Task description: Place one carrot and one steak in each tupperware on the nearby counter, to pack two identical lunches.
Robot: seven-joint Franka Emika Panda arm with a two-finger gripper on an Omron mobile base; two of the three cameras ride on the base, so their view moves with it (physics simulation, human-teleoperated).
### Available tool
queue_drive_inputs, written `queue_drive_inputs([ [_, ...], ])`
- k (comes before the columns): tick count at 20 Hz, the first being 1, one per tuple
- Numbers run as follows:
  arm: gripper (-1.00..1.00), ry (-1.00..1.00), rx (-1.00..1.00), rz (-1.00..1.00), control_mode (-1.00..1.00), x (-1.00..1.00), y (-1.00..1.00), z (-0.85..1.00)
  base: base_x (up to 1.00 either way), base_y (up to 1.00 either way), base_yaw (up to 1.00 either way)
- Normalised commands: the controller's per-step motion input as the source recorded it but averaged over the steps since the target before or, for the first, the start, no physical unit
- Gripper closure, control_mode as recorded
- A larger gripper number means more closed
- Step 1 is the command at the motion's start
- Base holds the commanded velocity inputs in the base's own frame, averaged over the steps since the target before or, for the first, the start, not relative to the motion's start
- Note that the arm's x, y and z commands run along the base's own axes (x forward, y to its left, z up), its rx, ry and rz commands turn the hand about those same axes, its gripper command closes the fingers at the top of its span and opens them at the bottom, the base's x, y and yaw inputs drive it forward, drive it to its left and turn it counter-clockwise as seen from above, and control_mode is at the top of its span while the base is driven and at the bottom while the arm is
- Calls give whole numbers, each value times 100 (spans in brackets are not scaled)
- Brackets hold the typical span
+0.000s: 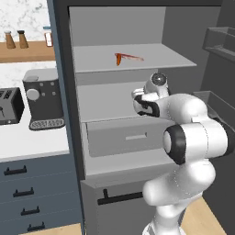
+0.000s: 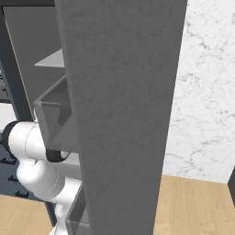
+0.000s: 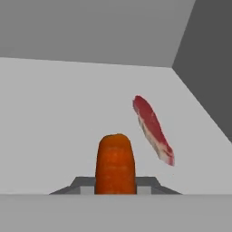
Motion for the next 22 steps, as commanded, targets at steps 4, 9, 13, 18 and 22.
queue_drive_inputs([
  [4, 100, 6, 0, 1, -100, -79, 8, 42, 0, 0, 0],
  [9, 100, 1, -2, 0, -100, -97, 20, 32, 0, 0, 0],
  [13, 100, 0, -1, 0, -100, -99, 18, 18, 0, 0, 0],
  [18, 100, 0, 0, 0, -100, -99, 4, 3, 0, 0, 0],
  [22, 100, 0, 1, 0, -100, -84, 0, 0, 0, 0, 0],
])
